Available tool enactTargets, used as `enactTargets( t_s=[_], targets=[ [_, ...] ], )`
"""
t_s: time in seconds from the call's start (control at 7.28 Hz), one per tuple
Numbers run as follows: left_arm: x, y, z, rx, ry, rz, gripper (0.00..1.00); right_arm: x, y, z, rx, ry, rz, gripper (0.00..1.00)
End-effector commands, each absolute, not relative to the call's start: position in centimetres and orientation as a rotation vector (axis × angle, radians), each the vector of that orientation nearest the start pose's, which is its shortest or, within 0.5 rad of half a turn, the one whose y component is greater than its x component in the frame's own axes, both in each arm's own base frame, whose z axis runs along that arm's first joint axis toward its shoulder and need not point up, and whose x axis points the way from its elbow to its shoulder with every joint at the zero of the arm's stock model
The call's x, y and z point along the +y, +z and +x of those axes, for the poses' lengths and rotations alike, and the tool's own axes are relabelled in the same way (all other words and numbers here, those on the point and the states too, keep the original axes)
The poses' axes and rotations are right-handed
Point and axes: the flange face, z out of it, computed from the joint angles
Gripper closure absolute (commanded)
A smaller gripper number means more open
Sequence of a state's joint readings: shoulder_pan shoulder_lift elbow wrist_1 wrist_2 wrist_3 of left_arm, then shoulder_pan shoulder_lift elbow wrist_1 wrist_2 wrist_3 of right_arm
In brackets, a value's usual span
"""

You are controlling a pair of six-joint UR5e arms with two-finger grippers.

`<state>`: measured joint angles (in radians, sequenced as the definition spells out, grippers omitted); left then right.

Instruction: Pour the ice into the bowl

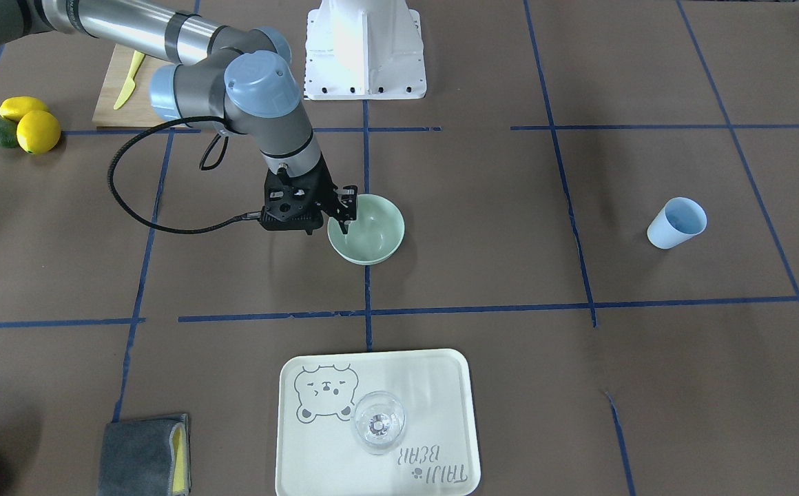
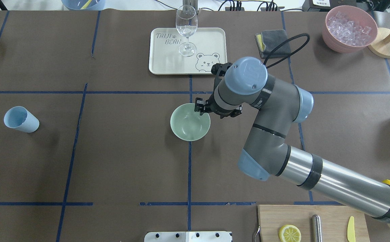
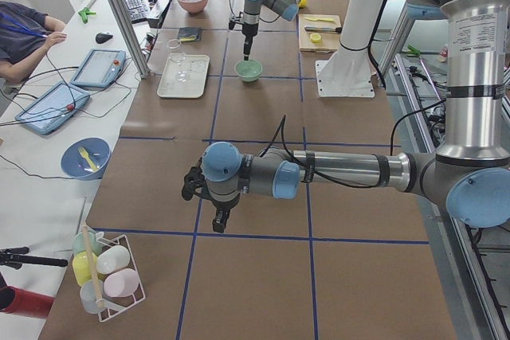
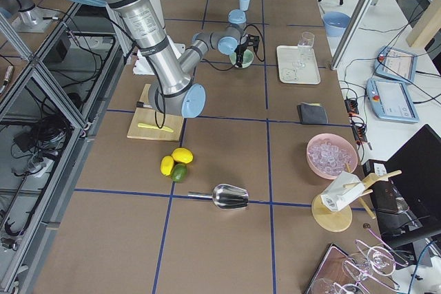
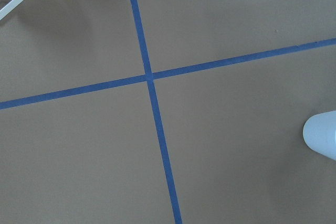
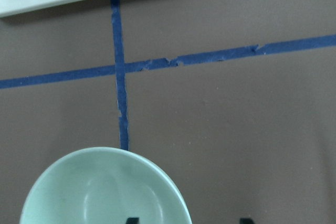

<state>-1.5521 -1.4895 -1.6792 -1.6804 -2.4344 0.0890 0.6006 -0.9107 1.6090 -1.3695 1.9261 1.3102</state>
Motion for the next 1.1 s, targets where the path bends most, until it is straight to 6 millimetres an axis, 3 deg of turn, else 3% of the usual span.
enactTargets(
  t_s=[0.0, 0.14, 0.27, 0.41, 0.55, 0.69, 0.82, 0.96],
  targets=[
    [-46.6, 62.7, -4.8, 0.855, 0.157, 0.153, 0.00, -52.2, 21.3, -42.5, -0.925, 0.111, 0.053, 0.00],
    [-46.6, 62.7, -4.9, 0.854, 0.156, 0.153, 0.00, -54.0, 21.2, -36.6, -0.882, 0.079, 0.054, 0.00],
    [-46.6, 62.6, -5.0, 0.851, 0.156, 0.155, 0.00, -54.5, 23.6, -30.4, -0.847, -0.027, 0.077, 0.00],
    [-46.8, 62.4, -4.9, 0.847, 0.162, 0.162, 0.00, -55.0, 26.1, -25.9, -0.816, -0.102, 0.099, 0.00],
    [-46.9, 62.6, -5.0, 0.838, 0.160, 0.160, 0.00, -55.8, 30.1, -21.9, -0.769, -0.151, 0.112, 0.00],
    [-47.6, 61.8, -5.1, 0.819, 0.163, 0.175, 0.00, -56.5, 35.4, -16.1, -0.723, -0.217, 0.132, 0.00],
    [-48.0, 60.8, -5.1, 0.819, 0.170, 0.197, 0.00, -56.5, 40.8, -10.3, -0.716, -0.281, 0.124, 0.00],
    [-49.2, 59.3, -5.1, 0.818, 0.183, 0.235, 0.00, -55.2, 45.3, -5.3, -0.695, -0.304, 0.119, 0.00]
  ],
)
